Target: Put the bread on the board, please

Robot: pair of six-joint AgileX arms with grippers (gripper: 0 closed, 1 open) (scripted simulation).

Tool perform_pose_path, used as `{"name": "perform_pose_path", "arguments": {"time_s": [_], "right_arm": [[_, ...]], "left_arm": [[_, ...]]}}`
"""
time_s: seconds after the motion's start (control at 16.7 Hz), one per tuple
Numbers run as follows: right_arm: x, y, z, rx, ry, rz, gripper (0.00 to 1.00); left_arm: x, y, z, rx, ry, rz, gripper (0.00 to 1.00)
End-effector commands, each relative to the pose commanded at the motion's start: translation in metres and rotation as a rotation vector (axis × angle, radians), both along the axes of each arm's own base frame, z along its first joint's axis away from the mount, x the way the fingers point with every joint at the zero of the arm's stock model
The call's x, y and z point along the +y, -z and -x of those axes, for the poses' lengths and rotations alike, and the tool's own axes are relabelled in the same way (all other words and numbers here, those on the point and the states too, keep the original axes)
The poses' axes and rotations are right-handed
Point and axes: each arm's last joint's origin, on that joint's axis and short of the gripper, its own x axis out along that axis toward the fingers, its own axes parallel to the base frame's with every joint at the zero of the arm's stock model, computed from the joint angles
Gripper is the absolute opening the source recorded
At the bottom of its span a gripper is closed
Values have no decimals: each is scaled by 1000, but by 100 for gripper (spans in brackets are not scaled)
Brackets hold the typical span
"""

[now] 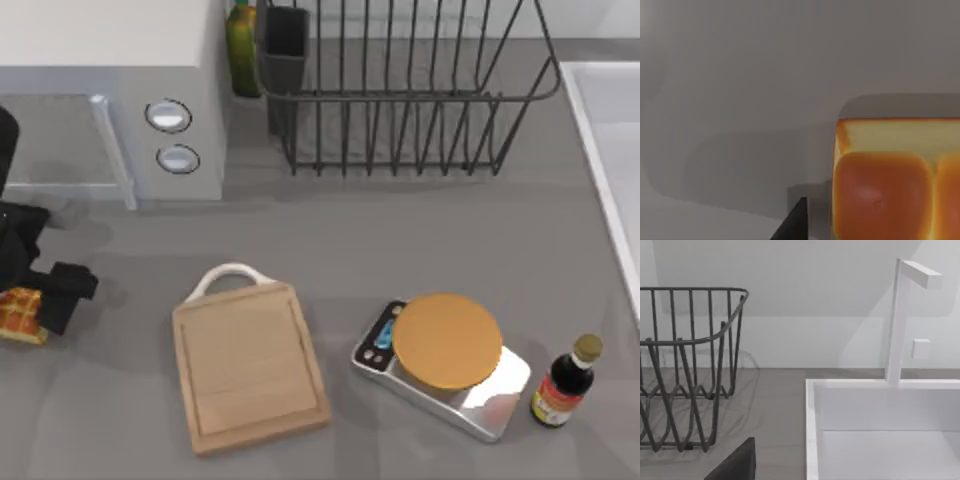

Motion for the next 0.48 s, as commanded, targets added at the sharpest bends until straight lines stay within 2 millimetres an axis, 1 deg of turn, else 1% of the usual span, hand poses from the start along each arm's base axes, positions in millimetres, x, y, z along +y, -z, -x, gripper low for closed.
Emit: {"name": "perform_pose_path", "arguments": {"time_s": [0.42, 0.48], "right_arm": [[0, 0, 0, 0, 0, 0, 100], [0, 0, 0, 0, 0, 0, 100]], "left_arm": [[0, 0, 0, 0, 0, 0, 0], [0, -12, 4, -4, -2, 2, 0]]}}
